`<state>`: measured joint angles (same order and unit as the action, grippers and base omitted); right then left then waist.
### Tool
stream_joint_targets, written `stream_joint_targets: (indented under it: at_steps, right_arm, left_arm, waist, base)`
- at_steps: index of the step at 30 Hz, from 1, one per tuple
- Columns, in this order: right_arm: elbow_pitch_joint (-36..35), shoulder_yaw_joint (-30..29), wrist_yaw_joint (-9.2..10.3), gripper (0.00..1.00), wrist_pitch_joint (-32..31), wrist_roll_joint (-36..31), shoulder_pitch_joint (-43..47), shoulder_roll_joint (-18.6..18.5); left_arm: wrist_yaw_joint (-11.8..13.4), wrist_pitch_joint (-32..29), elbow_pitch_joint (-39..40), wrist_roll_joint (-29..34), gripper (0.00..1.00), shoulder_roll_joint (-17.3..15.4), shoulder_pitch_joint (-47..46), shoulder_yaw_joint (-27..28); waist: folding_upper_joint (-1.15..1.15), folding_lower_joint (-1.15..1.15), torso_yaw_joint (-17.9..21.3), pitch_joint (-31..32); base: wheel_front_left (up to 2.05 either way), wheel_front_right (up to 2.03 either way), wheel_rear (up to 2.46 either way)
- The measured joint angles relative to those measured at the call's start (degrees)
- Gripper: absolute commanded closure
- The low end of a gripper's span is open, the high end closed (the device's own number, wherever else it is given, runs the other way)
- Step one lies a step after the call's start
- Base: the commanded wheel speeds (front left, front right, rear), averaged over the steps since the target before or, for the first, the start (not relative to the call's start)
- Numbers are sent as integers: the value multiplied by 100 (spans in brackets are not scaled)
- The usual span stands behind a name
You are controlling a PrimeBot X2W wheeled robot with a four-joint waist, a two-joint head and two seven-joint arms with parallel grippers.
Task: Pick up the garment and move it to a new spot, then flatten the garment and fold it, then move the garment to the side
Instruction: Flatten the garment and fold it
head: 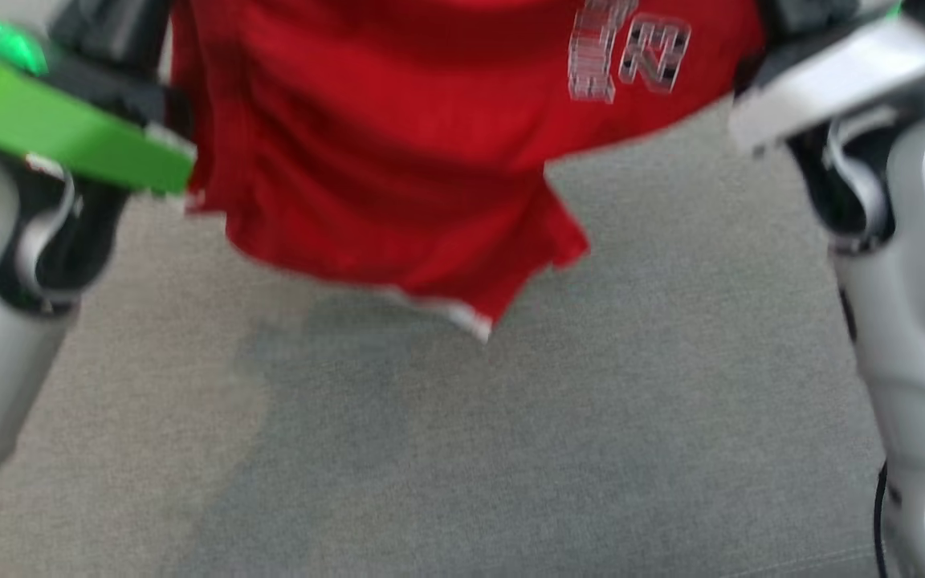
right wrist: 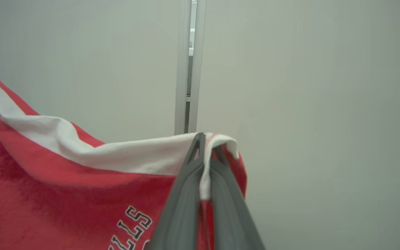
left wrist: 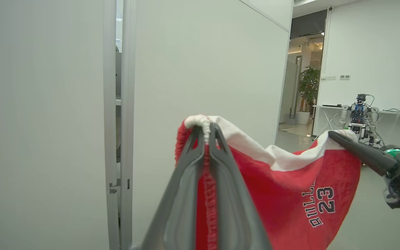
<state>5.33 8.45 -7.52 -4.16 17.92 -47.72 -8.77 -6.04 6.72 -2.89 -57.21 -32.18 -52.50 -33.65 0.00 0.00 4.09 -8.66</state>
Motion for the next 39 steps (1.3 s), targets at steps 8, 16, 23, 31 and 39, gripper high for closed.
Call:
stream_joint_targets:
  at_steps: [8,16,23,31,39]
  right_arm:
    - [1630,-42,0,100,1151,-773,-2157,133]
    - [2597,175,0,100,1750,-1048,-2074,348]
    - [2520,505,0,100,1882,-790,-1016,231]
    - [1557,649,0,100,1909,-519,627,122]
    - [308,525,0,100,1569,-533,2324,90]
  left_arm:
    - [-110,720,-1653,548,100,877,-1824,-18]
    - [-127,825,-2025,620,100,1272,-1493,-246]
    - [-129,831,-1211,600,100,1237,-268,-132]
    - [-129,833,-132,762,100,1225,1511,410]
    - [-129,833,668,1093,100,1399,3127,615]
  waist:
    - [0,0,-1,-794]
    - [0,1,27,-1370]
    - [0,1,19,-1553]
    - [0,1,12,-1231]
    - [0,0,0,-639]
  base:
    - [0,0,0]
    - [0,0,0]
    - [0,0,0]
    - [0,0,0]
    - [0,0,0]
